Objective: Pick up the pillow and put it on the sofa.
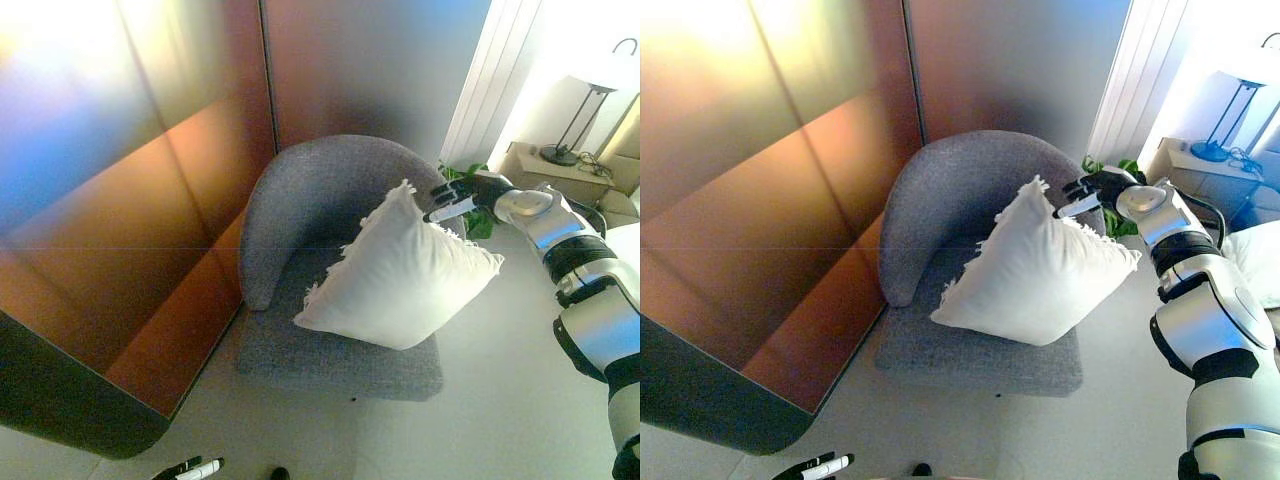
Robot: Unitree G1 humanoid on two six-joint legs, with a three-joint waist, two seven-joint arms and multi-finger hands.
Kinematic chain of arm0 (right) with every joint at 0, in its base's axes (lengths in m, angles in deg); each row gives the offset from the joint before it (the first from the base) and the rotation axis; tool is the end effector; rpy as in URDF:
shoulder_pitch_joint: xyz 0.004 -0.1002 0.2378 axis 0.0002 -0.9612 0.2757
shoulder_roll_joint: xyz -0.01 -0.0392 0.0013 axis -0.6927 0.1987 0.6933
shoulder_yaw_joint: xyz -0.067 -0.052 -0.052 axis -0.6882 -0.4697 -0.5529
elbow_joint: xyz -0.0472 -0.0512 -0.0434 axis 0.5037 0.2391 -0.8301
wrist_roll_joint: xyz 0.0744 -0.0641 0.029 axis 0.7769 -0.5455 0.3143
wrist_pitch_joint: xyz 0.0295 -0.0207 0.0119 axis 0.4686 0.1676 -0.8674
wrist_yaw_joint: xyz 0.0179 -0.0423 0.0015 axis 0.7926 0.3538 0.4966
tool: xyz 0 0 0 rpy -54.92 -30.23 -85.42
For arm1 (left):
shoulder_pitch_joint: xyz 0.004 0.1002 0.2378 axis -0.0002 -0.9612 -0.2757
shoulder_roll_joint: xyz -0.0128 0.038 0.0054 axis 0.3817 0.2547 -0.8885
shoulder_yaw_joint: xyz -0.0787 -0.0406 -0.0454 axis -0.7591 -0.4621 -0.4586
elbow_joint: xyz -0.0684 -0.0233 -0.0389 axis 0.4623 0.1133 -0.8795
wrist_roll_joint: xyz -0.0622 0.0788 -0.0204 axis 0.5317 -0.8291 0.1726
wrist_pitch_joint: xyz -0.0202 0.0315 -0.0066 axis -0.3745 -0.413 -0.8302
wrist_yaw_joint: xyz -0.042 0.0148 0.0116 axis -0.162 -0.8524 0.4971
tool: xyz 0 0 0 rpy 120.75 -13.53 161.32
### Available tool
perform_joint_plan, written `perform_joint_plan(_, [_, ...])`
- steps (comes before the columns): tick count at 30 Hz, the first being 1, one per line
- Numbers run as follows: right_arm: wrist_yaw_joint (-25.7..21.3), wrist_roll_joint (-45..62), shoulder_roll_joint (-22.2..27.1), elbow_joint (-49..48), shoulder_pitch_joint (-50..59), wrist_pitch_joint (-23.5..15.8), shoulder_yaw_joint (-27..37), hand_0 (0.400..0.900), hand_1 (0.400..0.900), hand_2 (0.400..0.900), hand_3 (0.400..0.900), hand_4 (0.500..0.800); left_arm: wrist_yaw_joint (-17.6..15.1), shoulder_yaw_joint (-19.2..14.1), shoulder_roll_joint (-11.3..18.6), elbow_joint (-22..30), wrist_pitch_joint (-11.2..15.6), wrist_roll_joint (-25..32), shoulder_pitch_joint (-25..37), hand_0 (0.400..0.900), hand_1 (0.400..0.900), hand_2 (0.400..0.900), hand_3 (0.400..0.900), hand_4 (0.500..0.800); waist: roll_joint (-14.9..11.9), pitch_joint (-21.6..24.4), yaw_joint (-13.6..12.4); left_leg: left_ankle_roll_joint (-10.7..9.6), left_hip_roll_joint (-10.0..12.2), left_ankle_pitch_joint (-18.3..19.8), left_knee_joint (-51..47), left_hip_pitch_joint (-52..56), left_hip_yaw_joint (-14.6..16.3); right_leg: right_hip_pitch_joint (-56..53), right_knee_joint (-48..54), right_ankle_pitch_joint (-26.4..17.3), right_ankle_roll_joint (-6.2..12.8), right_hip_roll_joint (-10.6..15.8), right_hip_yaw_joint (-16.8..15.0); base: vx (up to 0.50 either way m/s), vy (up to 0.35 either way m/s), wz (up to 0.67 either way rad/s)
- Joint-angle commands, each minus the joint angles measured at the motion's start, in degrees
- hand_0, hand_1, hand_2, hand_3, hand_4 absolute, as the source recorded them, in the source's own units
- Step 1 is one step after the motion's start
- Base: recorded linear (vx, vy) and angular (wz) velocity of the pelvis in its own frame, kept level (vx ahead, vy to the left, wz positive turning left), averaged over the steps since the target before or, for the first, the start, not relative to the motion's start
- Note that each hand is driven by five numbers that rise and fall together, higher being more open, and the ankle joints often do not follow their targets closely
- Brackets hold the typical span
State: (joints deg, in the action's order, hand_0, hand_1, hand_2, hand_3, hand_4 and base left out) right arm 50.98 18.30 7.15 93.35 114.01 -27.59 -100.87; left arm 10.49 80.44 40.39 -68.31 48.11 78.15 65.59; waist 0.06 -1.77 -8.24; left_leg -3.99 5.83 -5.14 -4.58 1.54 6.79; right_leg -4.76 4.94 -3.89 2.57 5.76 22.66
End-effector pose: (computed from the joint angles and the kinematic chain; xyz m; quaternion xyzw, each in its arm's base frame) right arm 0.3547 -0.2650 0.2017 -0.3778 0.1665 0.0439 0.9097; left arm 0.0508 0.2823 -0.0987 -0.0321 0.5553 0.1287 0.8210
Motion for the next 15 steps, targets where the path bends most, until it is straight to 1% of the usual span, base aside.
perform_joint_plan(1, [-4.7, -0.2, -1.1, 5.3, 14.5, -4.8, 0.5, 0.900, 0.900, 0.900, 0.900, 0.800, -1.2, 3.8, 2.3, -1.8, 5.3, -1.5, 2.7, 0.900, 0.900, 0.900, 0.900, 0.800, -3.1, 3.1, -2.0, -3.5, 3.6, 1.7, 0.5, 0.4, 3.6, -1.0, -2.5, 3.8, 3.92, 4.1, -0.4, 0.00, -0.020, -0.03])
perform_joint_plan(5, [-5.5, 1.0, -0.6, 5.0, 13.8, -5.2, 1.3, 0.900, 0.900, 0.900, 0.900, 0.800, -0.9, 3.9, 2.2, -1.4, 5.8, -1.9, 2.7, 0.900, 0.900, 0.900, 0.900, 0.800, -3.1, 3.4, -1.9, -3.5, 3.6, 1.9, 0.4, 0.8, 3.8, -1.2, -2.5, 3.8, 4.02, 4.1, -0.5, 0.00, -0.001, -0.05])
perform_joint_plan(15, [-5.3, 5.8, -0.2, 2.6, 11.3, -7.3, 4.1, 0.900, 0.900, 0.900, 0.900, 0.800, -0.6, 4.7, 2.4, -1.8, 5.6, -1.8, 3.5, 0.900, 0.900, 0.900, 0.900, 0.800, -3.0, 3.5, -0.9, -3.3, 3.6, 2.7, 0.6, 1.9, 4.5, -1.2, -2.6, 3.6, 4.35, 4.6, -1.2, -0.02, 0.011, -0.08])
